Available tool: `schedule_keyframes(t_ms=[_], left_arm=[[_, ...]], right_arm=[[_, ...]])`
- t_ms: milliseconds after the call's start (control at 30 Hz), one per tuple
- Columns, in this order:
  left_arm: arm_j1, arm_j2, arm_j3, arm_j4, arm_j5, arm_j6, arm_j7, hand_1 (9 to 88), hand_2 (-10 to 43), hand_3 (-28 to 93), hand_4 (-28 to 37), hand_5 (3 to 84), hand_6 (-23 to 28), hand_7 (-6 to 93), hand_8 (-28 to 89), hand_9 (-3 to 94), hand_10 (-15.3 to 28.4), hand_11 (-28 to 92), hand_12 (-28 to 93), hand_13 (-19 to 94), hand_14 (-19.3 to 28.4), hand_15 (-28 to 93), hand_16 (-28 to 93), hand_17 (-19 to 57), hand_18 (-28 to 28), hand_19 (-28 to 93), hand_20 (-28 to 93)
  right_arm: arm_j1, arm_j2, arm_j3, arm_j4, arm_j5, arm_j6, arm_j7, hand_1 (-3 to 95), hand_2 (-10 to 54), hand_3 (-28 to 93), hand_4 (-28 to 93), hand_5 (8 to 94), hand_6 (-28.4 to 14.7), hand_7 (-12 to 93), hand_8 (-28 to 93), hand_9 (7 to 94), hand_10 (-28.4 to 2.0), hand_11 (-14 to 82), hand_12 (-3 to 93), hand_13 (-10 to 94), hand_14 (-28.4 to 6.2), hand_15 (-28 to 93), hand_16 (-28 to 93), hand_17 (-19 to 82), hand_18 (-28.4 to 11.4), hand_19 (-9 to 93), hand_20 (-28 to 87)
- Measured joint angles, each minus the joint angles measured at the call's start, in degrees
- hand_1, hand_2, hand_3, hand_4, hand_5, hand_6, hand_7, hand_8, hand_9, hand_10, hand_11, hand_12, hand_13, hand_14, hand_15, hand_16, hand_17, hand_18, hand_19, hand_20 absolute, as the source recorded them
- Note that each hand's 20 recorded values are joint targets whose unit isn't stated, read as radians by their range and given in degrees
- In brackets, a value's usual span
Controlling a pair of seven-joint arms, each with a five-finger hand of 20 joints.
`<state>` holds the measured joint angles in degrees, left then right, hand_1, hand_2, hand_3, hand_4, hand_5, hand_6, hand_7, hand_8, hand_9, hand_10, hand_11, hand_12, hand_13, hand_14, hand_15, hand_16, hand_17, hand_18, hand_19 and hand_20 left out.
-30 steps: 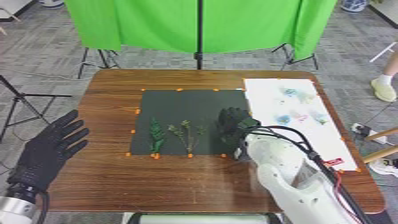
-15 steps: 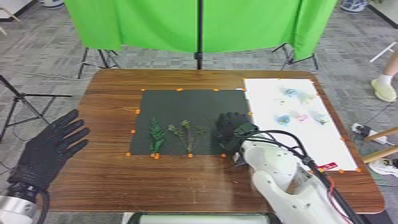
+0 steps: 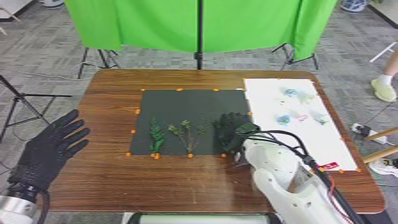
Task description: Arrange flowers
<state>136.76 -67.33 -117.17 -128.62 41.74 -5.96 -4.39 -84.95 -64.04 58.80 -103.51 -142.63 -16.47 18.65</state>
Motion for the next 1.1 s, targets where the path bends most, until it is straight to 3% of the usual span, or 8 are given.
schedule_keyframes(t_ms=[267,467,767,867,967,1100], left_arm=[[0.0,0.0,0.03,0.02,0.0,-0.01,-0.06,25.4,-1.0,69,-28.3,24.9,1.7,20.8,-12,19.2,9.5,21,16,13,11.7,32,0,-12.0,18.2,40,7],[0.0,0.0,0.04,0.02,0.0,-0.01,-0.07,25.4,-1.0,69,-28.2,24.9,1.8,20.8,-12,19.2,9.5,21,16,13,11.8,32,0,-12.0,18.2,40,7],[0.0,0.0,0.01,0.02,-0.02,0.0,-0.01,25.3,-1.1,70,-28.3,24.9,1.8,20.8,-12,19.2,9.4,21,16,13,11.8,32,0,-12.0,18.2,40,7],[0.1,0.0,0.01,0.02,-0.02,0.0,0.02,25.3,-1.1,70,-28.3,24.9,1.8,20.8,-12,19.1,9.5,21,16,13,11.8,32,0,-12.0,18.2,40,7],[0.1,0.0,0.01,0.02,-0.02,0.0,0.02,25.3,-1.1,70,-28.3,25.0,1.8,20.8,-12,19.2,9.5,21,16,13,11.8,32,0,-12.0,18.2,40,7],[0.1,0.01,0.01,0.02,-0.02,0.0,0.06,25.3,-0.9,69,-28.3,25.0,1.8,20.8,-12,19.2,9.5,21,16,13,11.8,32,0,-12.0,18.1,40,7]], right_arm=[[0.0,-1.0,-0.1,0.0,3.1,0.0,2.6,29.0,-8.8,87,-25,66.2,-5.4,73,-2,93.0,-7.0,41.1,29.5,87,-2.4,73,33,55,-20.1,93,63],[0.1,-1.3,0.1,-0.1,3.3,0.1,3.3,24.1,-8.0,86,-24,66.8,-5.3,77,-26,92.3,-7.4,40.9,29.8,86,-2.7,73,34,55,-20.2,93,64],[0.2,-1.3,2.5,-2.1,4.7,-0.1,3.8,17.9,-8.1,80,-27,66.6,-5.7,77,-27,92.1,-7.8,40.8,29.7,86,-2.9,73,33,54,-20.3,93,64],[0.3,-1.3,3.4,-3.4,5.4,-0.2,4.1,17.1,-6.9,80,-27,63.3,-6.8,75,-27,86.9,-9.4,43.9,31.3,82,-4.4,74,34,51,-20.5,93,64],[0.5,-1.0,4.4,-4.4,5.7,0.3,4.5,20.2,-7.1,81,-27,57.2,-6.7,61,-28,74.4,-11.7,50.0,31.0,74,-6.8,76,32,42,-20.6,93,57],[0.6,0.2,6.6,-4.5,5.2,4.3,4.6,25.6,-8.7,86,-28,53.7,-5.7,31,-20,61.0,-12.3,46.9,26.2,61,-8.9,75,27,35,-19.2,92,46]])
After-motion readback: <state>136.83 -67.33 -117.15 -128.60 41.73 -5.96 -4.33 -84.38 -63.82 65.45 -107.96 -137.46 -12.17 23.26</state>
